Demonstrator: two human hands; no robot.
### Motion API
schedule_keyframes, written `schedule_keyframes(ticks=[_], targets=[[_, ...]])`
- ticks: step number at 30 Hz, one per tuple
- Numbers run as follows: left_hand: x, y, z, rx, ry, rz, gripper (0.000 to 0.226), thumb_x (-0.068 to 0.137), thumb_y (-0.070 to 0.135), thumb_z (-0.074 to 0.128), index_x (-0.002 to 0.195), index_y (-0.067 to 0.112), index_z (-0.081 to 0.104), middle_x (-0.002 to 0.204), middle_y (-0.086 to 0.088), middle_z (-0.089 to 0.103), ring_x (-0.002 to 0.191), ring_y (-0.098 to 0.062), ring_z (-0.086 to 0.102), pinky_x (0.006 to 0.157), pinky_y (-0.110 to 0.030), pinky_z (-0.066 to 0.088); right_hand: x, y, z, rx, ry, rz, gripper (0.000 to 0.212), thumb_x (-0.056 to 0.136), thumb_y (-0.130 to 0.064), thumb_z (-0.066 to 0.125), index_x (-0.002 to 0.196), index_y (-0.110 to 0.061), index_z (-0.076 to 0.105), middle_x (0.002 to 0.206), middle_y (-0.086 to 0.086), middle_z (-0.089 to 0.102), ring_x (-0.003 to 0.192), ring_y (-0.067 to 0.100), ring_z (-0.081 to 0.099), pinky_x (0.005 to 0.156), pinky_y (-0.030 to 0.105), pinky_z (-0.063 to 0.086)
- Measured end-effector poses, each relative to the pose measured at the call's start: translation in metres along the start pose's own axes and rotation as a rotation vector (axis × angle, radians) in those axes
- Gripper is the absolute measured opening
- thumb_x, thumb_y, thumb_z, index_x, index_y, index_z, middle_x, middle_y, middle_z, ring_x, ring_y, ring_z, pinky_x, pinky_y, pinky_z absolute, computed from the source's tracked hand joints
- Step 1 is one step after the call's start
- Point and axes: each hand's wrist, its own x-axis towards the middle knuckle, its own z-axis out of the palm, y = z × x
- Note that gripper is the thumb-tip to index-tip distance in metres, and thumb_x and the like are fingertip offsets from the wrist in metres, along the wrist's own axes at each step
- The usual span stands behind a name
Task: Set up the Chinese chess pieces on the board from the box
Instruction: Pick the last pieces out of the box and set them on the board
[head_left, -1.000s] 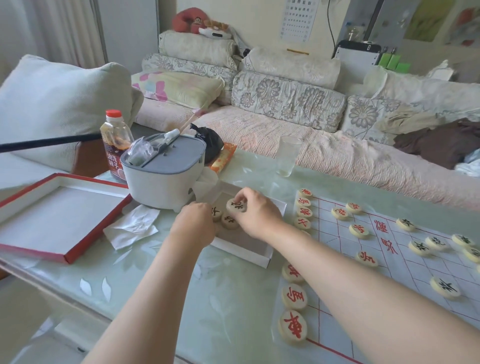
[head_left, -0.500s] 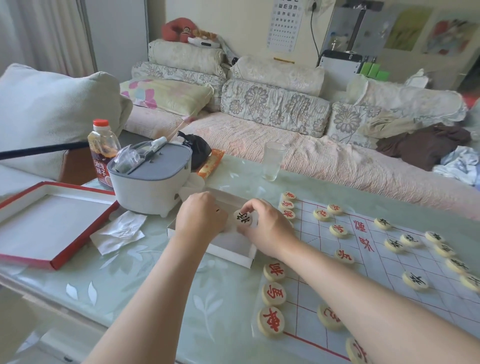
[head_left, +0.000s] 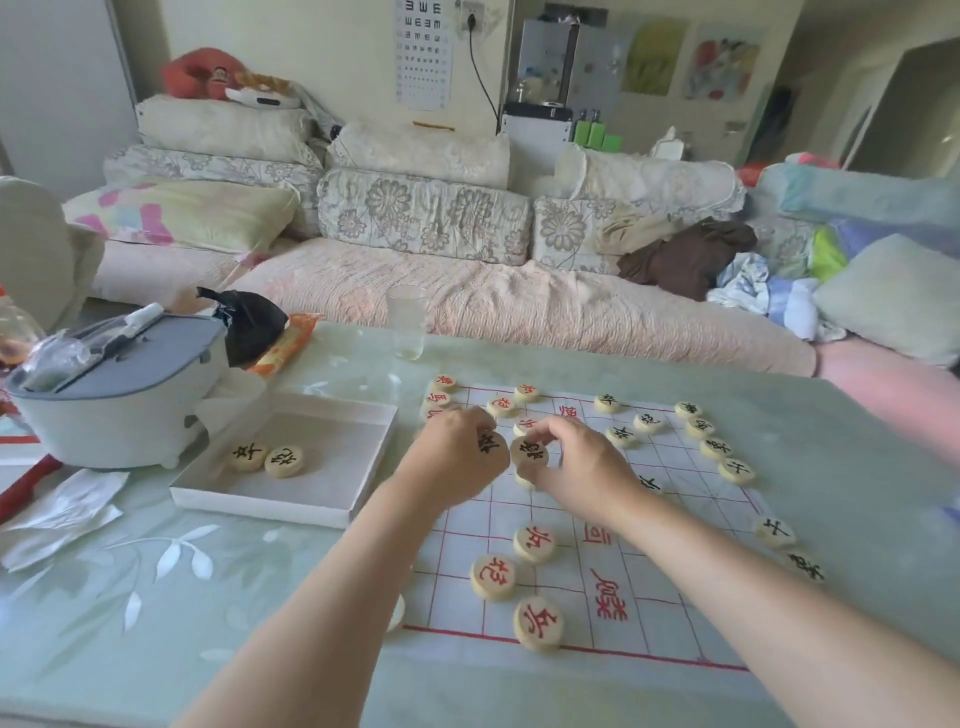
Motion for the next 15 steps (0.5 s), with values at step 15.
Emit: schedule_keyframes(ticks=[15], targets=[[0.013, 0.102, 0.114, -0.052, -0.376, 0.124, 0.032, 0.086, 0.036, 0.053, 0.118, 0.032, 0.058, 0.109, 0.013, 0.059, 0.059, -0.009, 0.061, 0.047, -0.022, 0.050, -0.067, 0.175, -0.113, -0.137, 0.248, 0.555, 0.017, 0.081, -0.039, 0.070, 0.095, -0.035, 0.060, 0.106, -0.013, 0.064, 0.089, 0.016, 0.059, 0.071, 0.028, 0.041]])
